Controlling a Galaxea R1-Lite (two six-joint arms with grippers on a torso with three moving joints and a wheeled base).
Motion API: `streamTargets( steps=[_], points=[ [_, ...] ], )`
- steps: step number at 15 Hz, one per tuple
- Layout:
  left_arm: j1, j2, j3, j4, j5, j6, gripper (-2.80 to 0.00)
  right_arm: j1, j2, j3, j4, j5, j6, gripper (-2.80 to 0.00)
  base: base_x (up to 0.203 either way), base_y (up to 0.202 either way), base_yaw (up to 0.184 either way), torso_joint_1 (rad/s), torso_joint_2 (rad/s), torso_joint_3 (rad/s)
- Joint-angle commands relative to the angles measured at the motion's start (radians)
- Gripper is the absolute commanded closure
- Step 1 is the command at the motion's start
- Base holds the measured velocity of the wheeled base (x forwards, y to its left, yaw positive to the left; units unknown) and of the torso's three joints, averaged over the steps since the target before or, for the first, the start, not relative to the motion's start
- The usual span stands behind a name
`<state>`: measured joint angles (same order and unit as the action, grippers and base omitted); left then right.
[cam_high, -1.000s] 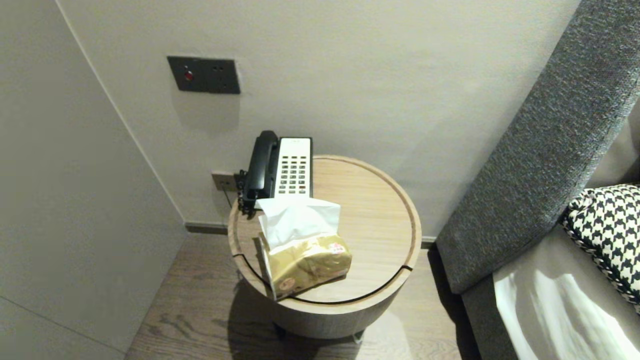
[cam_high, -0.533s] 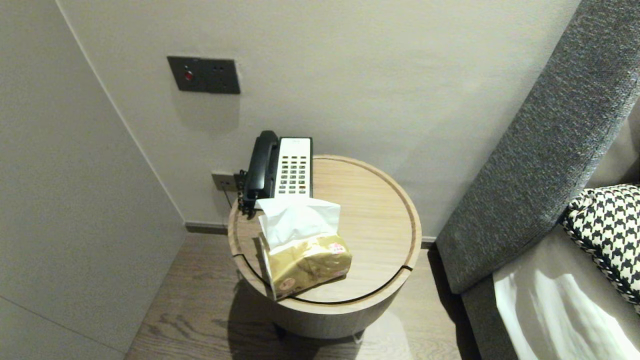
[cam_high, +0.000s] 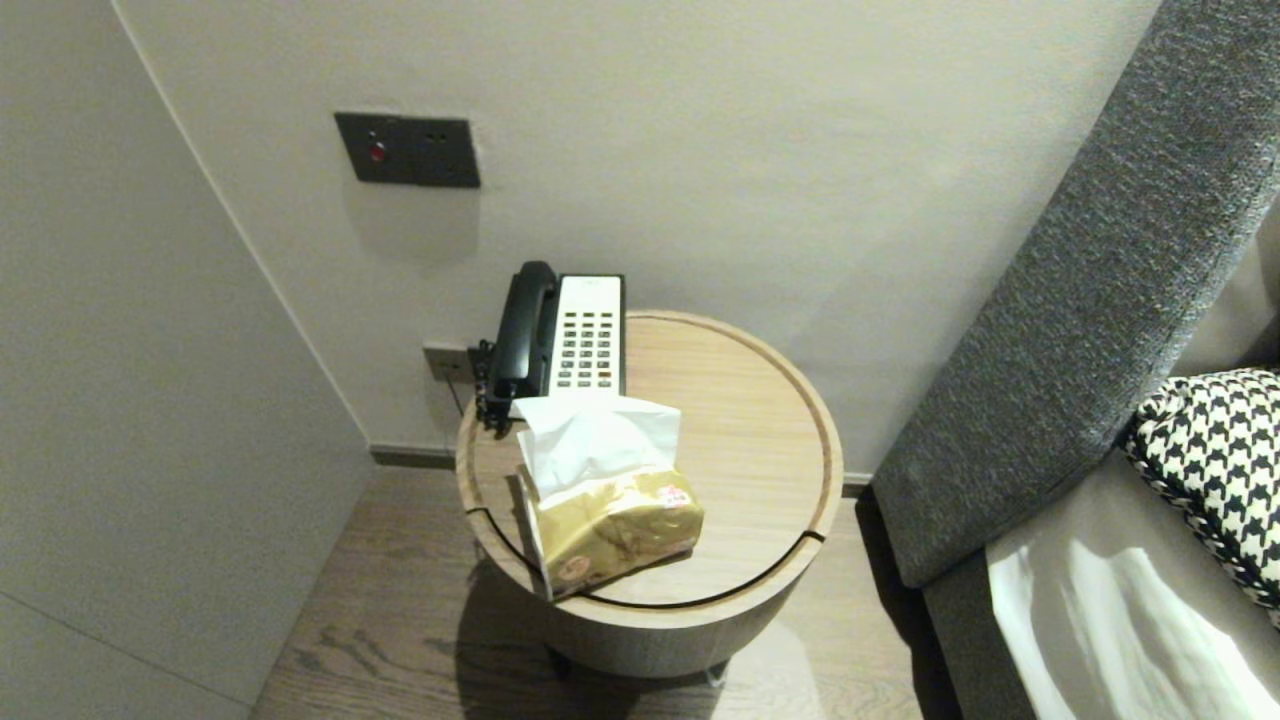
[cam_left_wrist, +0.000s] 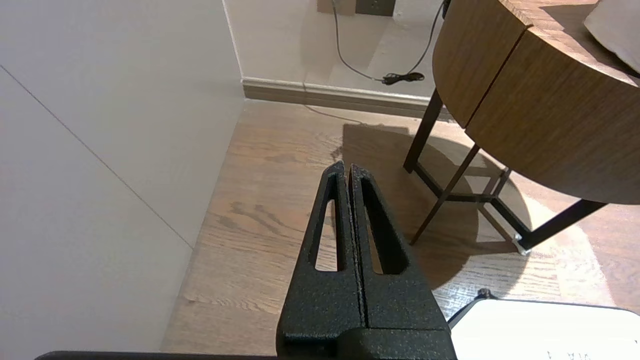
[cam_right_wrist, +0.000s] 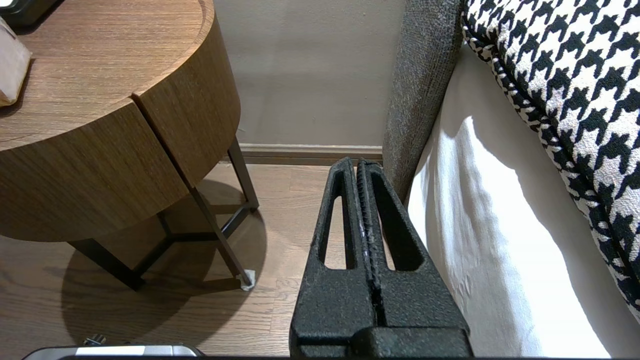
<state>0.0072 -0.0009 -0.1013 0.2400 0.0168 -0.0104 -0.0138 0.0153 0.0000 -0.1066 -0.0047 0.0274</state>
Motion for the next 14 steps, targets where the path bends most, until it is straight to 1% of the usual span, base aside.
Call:
streamTargets(
  steps=[1, 14],
  points=[
    [0.000, 0.001, 0.000, 0.002, 0.000, 0.000, 0.00, 0.000, 0.002, 0.040, -0.001, 0.000, 0.000, 0.00, 0.000, 0.000, 0.000, 0.000, 0.00, 0.000],
    [0.000, 0.001, 0.000, 0.002, 0.000, 0.000, 0.00, 0.000, 0.002, 0.040, -0.001, 0.000, 0.002, 0.00, 0.000, 0.000, 0.000, 0.000, 0.00, 0.000]
  ],
)
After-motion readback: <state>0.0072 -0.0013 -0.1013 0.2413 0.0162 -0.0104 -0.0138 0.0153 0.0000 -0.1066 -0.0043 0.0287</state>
